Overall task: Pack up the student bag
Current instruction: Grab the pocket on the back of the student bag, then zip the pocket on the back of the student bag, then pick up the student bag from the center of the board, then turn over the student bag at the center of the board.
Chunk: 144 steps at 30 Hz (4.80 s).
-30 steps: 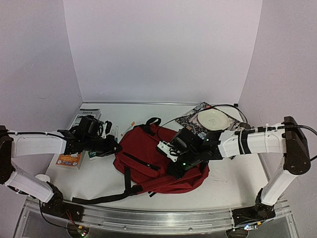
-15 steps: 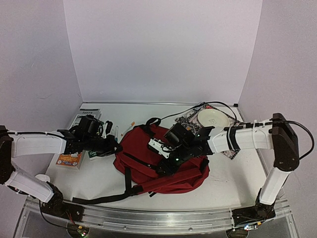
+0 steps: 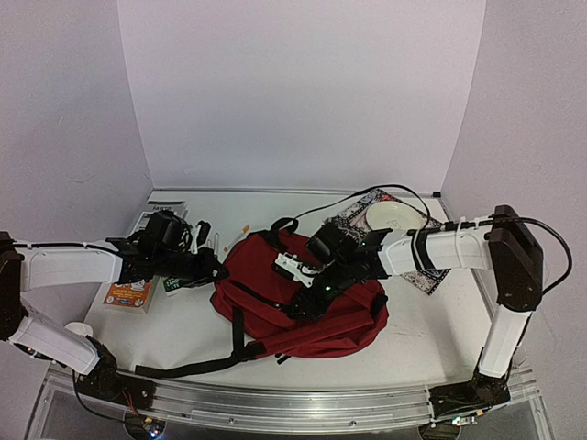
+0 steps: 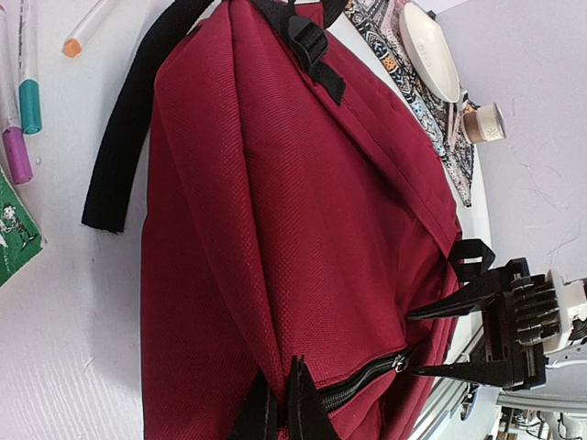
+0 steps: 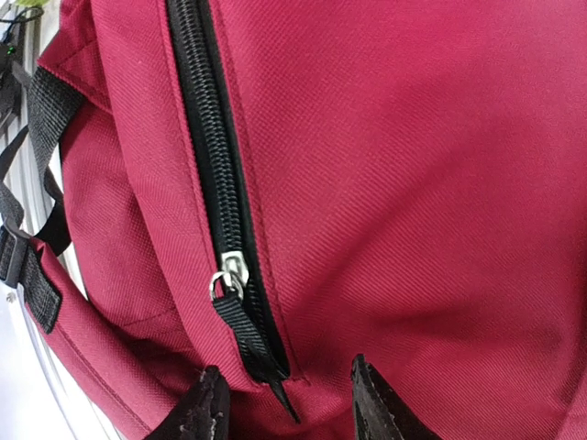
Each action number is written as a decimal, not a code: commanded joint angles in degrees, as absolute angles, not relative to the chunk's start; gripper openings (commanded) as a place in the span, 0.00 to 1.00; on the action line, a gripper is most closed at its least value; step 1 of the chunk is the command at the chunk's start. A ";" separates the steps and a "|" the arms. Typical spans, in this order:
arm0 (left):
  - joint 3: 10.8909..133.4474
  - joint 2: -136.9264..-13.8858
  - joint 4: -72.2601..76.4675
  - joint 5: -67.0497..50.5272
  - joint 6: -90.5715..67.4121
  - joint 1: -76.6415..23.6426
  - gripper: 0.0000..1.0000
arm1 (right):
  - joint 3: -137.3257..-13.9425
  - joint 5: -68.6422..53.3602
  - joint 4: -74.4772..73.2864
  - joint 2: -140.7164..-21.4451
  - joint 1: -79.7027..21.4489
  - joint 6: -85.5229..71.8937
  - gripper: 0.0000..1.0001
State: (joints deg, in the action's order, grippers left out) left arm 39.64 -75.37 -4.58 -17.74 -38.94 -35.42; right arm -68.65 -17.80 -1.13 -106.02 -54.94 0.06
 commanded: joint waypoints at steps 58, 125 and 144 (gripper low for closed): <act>43.41 -76.50 -5.95 -13.27 -39.79 -33.93 0.01 | -78.27 31.99 -7.69 -113.39 -82.18 9.57 0.98; 59.13 -71.02 -25.34 -0.71 -25.16 -33.67 0.98 | -82.77 -25.31 20.33 -98.72 -44.59 -59.82 0.00; 59.12 -71.58 -23.49 -7.39 -25.21 -33.75 0.96 | -56.44 -11.50 36.64 -87.25 -43.74 -68.51 0.02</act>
